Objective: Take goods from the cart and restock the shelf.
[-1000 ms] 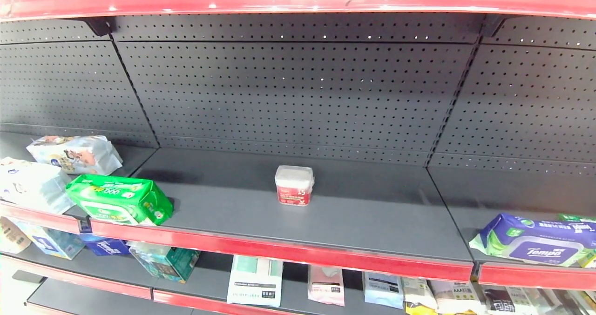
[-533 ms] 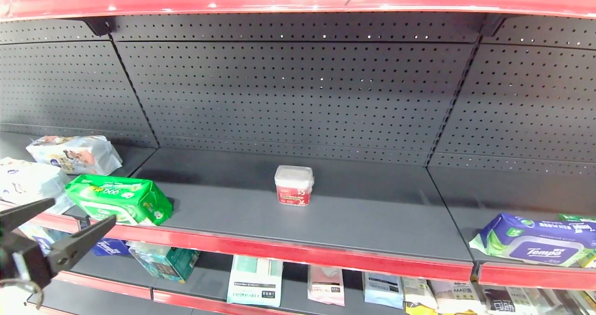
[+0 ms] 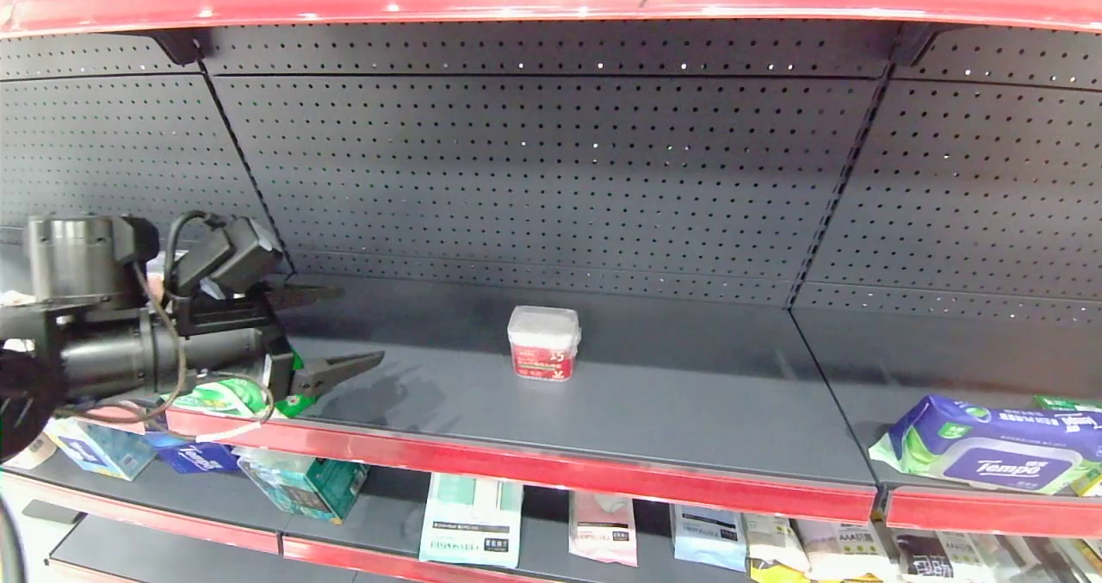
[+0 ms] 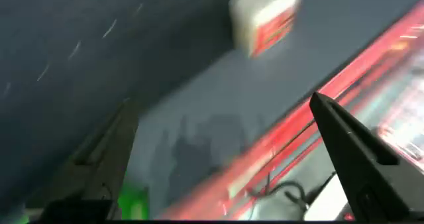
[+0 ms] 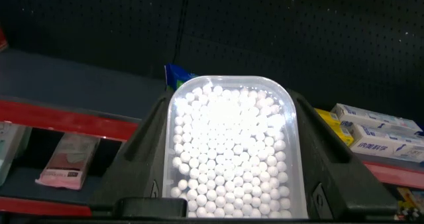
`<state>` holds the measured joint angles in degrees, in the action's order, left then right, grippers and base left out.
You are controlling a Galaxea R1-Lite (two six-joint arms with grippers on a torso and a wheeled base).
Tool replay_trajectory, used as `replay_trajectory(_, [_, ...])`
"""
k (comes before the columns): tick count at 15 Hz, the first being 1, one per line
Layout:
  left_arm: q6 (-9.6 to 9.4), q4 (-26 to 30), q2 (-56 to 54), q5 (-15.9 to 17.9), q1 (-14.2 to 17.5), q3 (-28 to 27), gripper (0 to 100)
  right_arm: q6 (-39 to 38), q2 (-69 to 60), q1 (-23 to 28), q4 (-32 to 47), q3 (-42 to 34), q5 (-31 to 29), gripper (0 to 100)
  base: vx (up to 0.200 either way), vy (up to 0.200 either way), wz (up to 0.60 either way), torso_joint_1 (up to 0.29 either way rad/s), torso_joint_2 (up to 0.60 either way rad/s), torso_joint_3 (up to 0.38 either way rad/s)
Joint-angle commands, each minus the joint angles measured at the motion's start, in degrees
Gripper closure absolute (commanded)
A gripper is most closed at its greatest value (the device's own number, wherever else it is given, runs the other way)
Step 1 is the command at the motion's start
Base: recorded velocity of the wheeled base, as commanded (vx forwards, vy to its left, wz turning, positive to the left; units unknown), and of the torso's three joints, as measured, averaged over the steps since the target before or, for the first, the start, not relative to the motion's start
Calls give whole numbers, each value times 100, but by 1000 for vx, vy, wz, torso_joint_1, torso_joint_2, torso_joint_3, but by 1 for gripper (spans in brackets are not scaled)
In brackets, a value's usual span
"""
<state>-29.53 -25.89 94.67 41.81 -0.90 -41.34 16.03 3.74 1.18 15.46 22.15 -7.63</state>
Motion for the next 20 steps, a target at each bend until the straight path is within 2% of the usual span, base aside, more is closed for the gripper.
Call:
replay_trajectory(1, [-80,-21,1211,530,-305,-762,0,40,21,75,1,-27,-2,100,0,0,0,0,0,0])
replay_trajectory(5, [-159,58,1915,688,-701,-1184,0,146,30,84,1,-44,-54,100,0,0,0,0,0,0])
replay_trajectory(6, [-176,287,2143,688,-956,-1491,0,146,21,84,-8,-88,-177,100,0,0,0,0,0,0])
replay_trajectory(7, [-238,304,2310,705,-1061,-1685,0,146,12,75,-8,-106,-221,100,0,0,0,0,0,0])
replay_trajectory(10, [-625,383,2820,732,-1140,-2212,0,146,12,75,-8,-106,-239,100,0,0,0,0,0,0])
replay_trajectory(12, [-818,638,3004,732,-1211,-2607,0,146,12,75,-16,-141,-239,100,0,0,0,0,0,0])
replay_trajectory(15, [-853,805,3128,732,-1281,-3091,0,155,12,75,-52,-185,-239,100,0,0,0,0,0,0])
replay_trajectory(20, [-853,805,3268,907,-1369,-3170,0,155,12,75,-60,-194,-239,100,0,0,0,0,0,0])
